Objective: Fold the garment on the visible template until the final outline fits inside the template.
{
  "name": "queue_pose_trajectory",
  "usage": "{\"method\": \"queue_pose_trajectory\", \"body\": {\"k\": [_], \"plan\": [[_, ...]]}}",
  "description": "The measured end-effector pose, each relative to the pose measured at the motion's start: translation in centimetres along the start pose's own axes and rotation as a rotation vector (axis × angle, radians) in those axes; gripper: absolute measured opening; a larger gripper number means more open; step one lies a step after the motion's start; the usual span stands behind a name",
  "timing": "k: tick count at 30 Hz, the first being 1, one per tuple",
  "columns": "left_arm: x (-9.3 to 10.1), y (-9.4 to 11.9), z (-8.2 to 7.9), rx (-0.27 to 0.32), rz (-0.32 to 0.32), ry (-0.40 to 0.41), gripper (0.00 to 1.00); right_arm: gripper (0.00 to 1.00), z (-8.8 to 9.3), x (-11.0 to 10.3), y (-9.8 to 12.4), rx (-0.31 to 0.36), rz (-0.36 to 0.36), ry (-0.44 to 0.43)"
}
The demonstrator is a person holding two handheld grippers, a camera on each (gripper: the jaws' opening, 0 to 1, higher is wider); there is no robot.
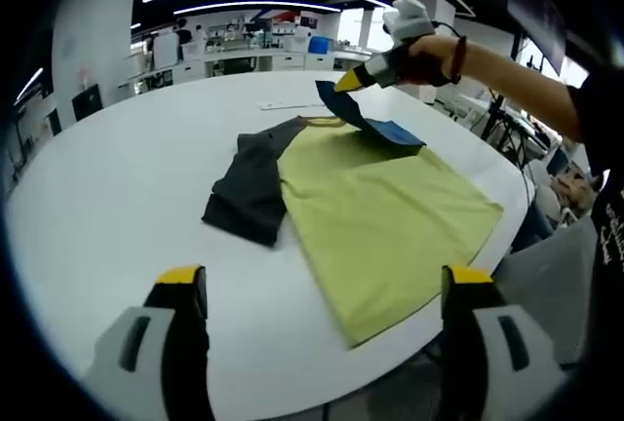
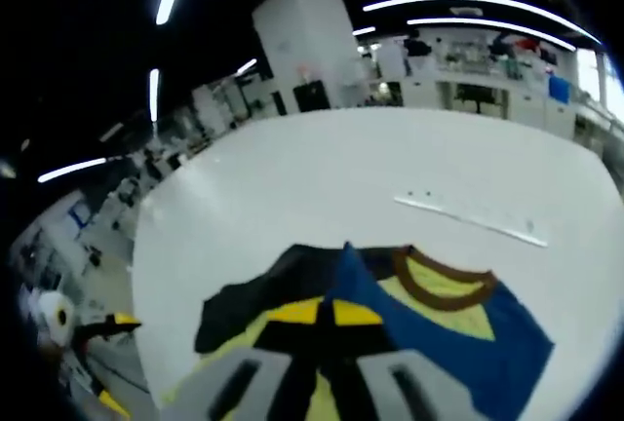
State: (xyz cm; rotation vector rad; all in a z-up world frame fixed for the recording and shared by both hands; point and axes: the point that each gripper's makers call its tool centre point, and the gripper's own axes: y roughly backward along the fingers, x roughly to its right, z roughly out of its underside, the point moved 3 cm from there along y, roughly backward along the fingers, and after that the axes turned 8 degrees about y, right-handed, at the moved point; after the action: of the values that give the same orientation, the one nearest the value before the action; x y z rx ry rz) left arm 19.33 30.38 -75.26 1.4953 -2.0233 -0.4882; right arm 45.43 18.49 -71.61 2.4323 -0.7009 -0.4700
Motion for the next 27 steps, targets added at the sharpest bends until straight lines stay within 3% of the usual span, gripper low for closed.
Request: {"method": "queue_pose_trajectory", "body": {"k": [15, 27], "plan": [[-0.4, 0.1, 0.2, 0.006, -0.004, 0.007, 0.97, 0.0, 1.2, -2.7, -1.4, -0.033, -0.031, 0.024], [-1.5, 0.4, 0.8, 0.002, -0.013, 0.013, 0.97, 0.0, 2.7, -2.9, -3.3, -0.063, 0.022, 0.041]]}}
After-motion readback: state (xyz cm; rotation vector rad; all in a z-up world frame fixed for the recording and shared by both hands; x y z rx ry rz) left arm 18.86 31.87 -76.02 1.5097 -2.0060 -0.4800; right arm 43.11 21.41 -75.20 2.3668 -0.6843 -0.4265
